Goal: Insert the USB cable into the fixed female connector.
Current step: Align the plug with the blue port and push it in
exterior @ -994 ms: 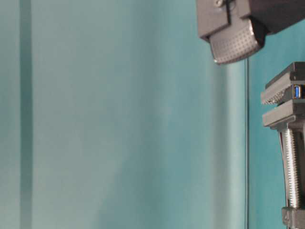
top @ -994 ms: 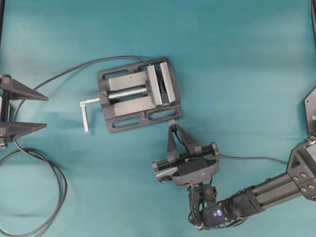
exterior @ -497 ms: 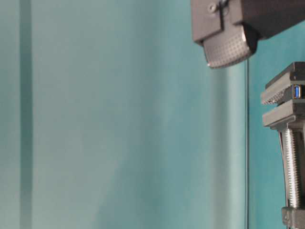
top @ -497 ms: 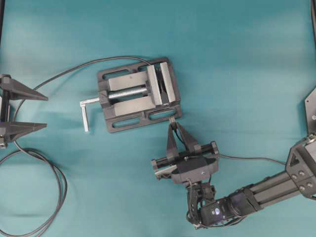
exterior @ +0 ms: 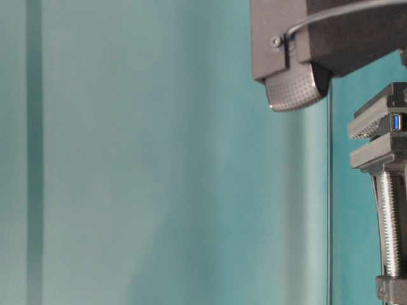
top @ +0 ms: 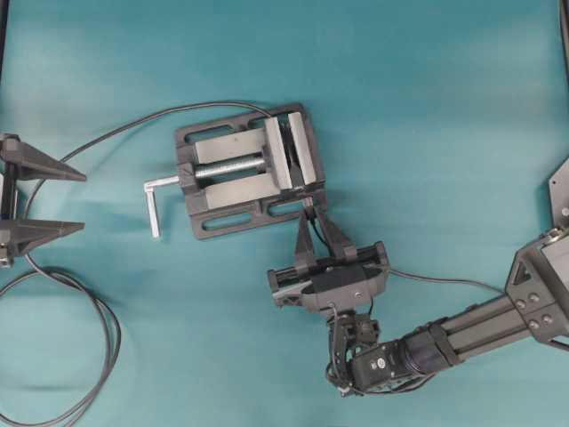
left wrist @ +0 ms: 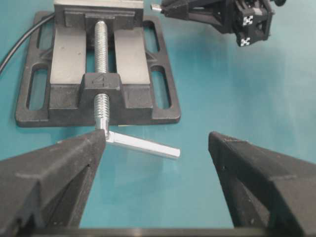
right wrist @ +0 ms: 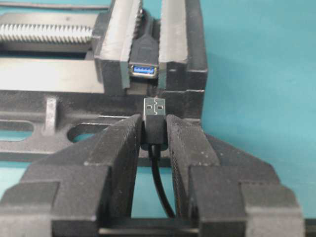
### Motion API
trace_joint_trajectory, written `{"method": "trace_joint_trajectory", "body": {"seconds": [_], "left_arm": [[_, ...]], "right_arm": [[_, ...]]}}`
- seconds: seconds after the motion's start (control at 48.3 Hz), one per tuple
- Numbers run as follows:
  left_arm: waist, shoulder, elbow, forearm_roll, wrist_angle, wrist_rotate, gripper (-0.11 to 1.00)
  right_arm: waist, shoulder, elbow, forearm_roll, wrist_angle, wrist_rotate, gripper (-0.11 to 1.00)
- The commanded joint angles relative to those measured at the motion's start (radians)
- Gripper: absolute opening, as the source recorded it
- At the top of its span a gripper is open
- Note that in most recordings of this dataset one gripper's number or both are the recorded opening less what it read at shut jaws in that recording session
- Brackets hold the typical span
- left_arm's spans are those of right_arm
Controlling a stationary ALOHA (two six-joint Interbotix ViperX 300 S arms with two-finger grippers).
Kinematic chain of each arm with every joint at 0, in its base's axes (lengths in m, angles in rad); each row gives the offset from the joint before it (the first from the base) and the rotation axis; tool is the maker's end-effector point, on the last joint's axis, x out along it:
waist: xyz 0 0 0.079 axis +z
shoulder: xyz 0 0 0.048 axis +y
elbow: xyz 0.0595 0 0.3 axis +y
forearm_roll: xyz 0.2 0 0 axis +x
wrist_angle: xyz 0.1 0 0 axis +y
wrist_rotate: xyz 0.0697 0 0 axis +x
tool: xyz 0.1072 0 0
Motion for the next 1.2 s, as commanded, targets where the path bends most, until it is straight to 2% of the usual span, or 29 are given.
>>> {"method": "trace_joint_trajectory", "body": {"seconds": [0.0, 0.601, 1.18], "left_arm": [[0.002, 0.008, -0.012, 0.005, -0.009, -0.002, 1.0], [0.003, 0.008, -0.012, 0.003, -0.009, -0.002, 1.0], [0.002, 0.008, -0.012, 0.003, -0.009, -0.002, 1.0]], "right_arm": [[-0.005, -0.057, -0.014, -0.009, 0.0, 0.002, 0.22], [-0.026, -0.077, -0.014, -0.034, 0.003, 0.0, 0.22], [-0.041, -0.077, -0.015, -0.037, 0.011, 0.003, 0.22]]}}
